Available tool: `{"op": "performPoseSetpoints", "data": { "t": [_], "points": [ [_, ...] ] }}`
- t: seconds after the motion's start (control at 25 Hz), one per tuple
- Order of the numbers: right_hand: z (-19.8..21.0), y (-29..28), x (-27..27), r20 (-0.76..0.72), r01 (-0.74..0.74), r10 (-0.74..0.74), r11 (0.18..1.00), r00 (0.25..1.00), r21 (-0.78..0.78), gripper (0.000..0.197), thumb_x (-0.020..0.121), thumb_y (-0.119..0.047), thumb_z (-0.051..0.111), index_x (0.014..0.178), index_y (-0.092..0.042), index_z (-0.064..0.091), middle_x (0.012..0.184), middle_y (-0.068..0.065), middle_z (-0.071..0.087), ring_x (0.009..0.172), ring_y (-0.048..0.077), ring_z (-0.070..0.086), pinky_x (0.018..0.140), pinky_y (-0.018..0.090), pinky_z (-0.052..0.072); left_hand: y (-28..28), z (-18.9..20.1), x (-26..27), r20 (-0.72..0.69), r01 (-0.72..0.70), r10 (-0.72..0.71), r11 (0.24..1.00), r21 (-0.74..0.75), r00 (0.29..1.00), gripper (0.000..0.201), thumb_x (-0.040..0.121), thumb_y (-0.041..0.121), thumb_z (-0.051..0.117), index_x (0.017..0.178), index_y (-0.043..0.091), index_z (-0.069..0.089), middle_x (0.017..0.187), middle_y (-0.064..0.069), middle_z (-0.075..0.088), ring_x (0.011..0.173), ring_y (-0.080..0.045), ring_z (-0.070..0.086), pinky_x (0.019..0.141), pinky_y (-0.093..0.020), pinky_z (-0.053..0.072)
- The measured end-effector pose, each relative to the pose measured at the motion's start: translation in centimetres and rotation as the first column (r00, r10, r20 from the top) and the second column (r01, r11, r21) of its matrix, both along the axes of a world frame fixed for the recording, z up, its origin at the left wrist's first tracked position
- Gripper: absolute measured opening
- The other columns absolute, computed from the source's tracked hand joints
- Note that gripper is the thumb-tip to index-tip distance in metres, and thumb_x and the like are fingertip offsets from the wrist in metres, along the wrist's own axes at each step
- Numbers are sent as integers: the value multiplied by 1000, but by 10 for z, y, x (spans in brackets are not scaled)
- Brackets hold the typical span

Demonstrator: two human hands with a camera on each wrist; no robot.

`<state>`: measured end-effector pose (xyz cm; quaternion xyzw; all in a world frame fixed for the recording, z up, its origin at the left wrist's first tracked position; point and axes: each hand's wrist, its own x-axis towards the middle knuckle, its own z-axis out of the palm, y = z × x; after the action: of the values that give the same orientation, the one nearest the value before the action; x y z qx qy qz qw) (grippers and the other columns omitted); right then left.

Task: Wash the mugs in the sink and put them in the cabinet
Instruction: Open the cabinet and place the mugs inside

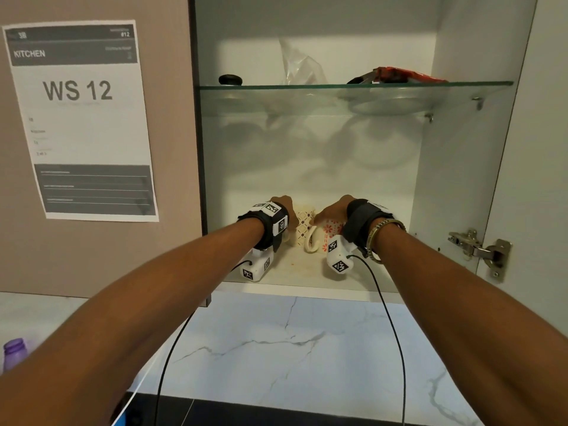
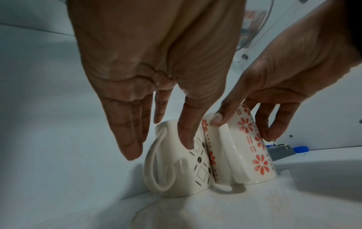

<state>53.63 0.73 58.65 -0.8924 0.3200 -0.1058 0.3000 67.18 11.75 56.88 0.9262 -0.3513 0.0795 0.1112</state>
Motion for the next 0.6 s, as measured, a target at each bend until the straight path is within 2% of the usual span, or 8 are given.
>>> {"op": "performPoseSetpoints", "data": {
  "t": [0.08,0.12,0.24,0.28,0.36,0.44,0.52,0.6],
  "points": [
    [0,3,5,-44,11,-14,998,999,-68,60,94,-42,75,138,-5,60,137,11,64,125,30,63,108,38,51,4,3,-2,-25,8,-7,1000,26,1000,54,86,26,81,132,7,58,125,-12,66,91,-28,55,78,-33,47],
    [-3,0,11,-26,37,-39,995,999,-90,64,89,-48,78,134,-6,63,129,10,67,120,30,66,106,39,53,7,4,-4,-28,18,-17,999,36,999,53,87,26,81,131,7,59,127,-12,65,91,-29,55,78,-33,46],
    [-11,-4,22,78,138,-126,976,989,-171,69,72,-59,88,115,-9,65,108,8,69,98,28,69,91,36,58,14,9,-5,-18,2,-1,998,66,1000,46,86,27,80,124,10,60,120,-9,65,90,-28,56,78,-32,47],
    [-15,-4,25,98,155,-137,966,986,-205,68,71,-61,88,109,-10,64,106,8,70,93,27,68,87,35,58,16,10,-4,-11,-1,2,997,71,1000,44,86,27,80,122,11,61,123,-9,66,90,-28,57,78,-32,48],
    [-18,-2,25,121,159,-133,957,984,-242,67,72,-64,86,104,-10,63,104,8,70,87,26,66,81,33,57,23,9,-5,-15,-7,8,997,79,1000,51,88,29,79,130,8,59,130,-11,64,96,-29,59,79,-32,46],
    [-16,-1,20,120,144,-118,961,986,-236,70,75,-64,83,112,-8,63,106,9,69,94,28,67,83,34,57,27,10,-14,-29,5,-4,999,50,1000,60,91,33,76,140,7,53,139,-11,60,114,-30,61,83,-31,45],
    [-12,-2,10,127,127,-105,975,986,-184,74,80,-56,84,128,-4,59,122,13,68,111,31,68,94,38,58,33,10,-33,-57,57,-58,998,-21,997,66,92,38,75,144,8,50,145,-11,56,129,-31,57,90,-32,45],
    [-10,-1,-17,208,89,-77,995,975,-51,74,82,-45,86,136,-4,55,132,14,65,115,32,68,97,44,60,37,6,-63,-71,143,-152,984,-109,986,64,89,46,75,141,15,54,142,-8,58,126,-30,58,96,-35,48]
  ]
}}
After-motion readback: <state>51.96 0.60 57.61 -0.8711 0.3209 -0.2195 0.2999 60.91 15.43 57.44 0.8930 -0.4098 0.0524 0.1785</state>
